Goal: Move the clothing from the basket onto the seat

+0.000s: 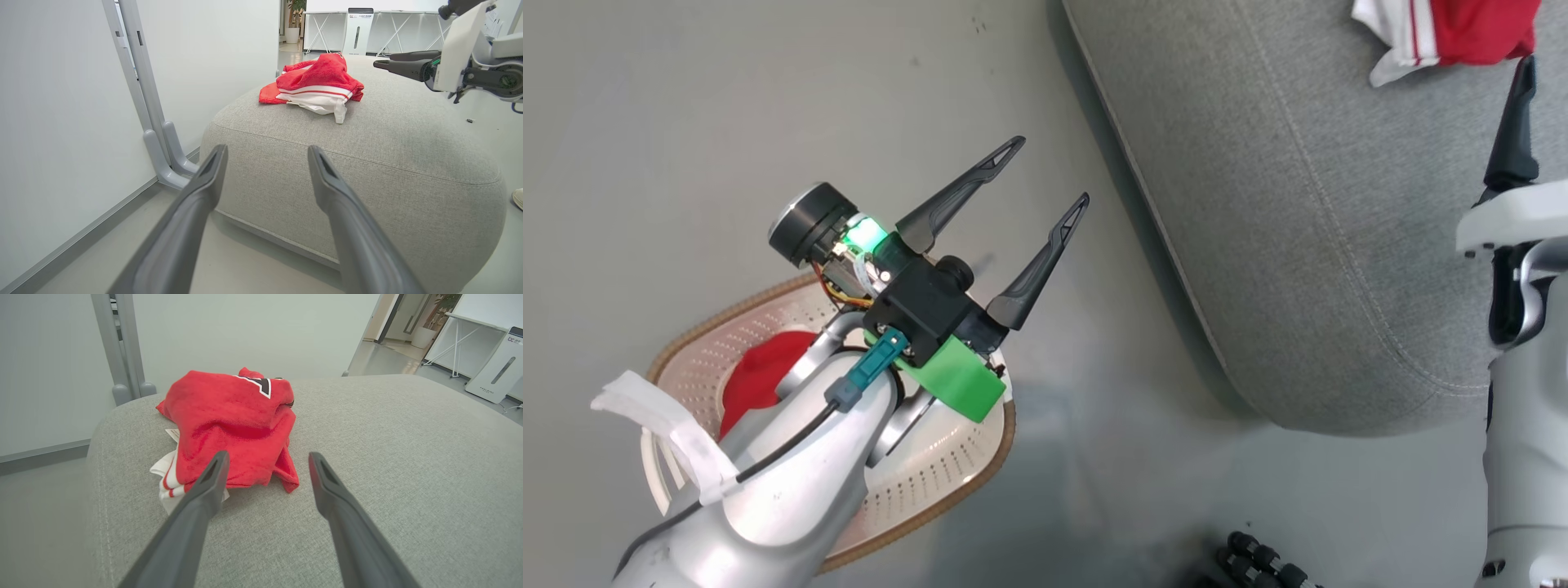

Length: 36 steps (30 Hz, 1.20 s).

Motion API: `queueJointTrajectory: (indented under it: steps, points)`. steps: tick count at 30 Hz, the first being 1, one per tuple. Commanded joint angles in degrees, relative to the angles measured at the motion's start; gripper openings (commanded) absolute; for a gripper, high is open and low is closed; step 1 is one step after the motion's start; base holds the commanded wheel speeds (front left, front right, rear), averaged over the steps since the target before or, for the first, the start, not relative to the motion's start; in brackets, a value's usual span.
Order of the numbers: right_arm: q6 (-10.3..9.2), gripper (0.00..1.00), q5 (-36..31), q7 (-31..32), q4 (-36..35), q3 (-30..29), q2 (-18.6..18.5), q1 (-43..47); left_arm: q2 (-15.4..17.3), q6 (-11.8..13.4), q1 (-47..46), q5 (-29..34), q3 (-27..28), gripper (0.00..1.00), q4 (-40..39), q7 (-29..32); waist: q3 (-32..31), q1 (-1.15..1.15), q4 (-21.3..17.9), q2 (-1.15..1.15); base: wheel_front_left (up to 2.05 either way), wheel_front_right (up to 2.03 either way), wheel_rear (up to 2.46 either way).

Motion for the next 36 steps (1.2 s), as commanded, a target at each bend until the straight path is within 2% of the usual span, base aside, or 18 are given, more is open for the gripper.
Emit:
queueJointTrajectory:
  steps: [1,10,18,29,36]
  points:
    - [-0.07,1.00,0.6,-0.1,-0.9,0.8,0.0,1.7,-0.2,0.2,1.0,-0.3,0.4,1.00,0.0,-0.2,-3.2,0.00,0.3,0.51,0.00,0.00,0.00]
    - [-0.08,1.00,3.4,-0.1,-7.8,8.4,0.3,7.7,-2.5,0.8,5.0,-0.9,2.9,1.00,0.0,-0.2,-8.8,0.00,3.4,0.51,0.00,0.00,0.00]
    - [-0.07,1.00,5.6,-0.1,-11.4,14.8,0.4,11.1,-4.6,0.7,9.3,-1.4,6.7,1.00,0.8,-0.2,-13.4,0.00,9.1,0.51,0.00,0.00,0.00]
    - [-0.07,1.00,6.4,-0.1,-13.9,20.3,0.7,16.3,-6.4,1.0,15.9,-1.7,16.3,1.00,1.6,-0.2,-19.2,0.00,16.9,0.51,0.00,0.00,0.00]
    - [-0.07,1.00,7.0,-0.1,-15.5,21.2,0.8,19.7,-7.1,1.5,20.7,-1.7,24.0,1.00,1.6,-0.2,-22.1,0.00,19.4,0.51,0.00,0.00,0.00]
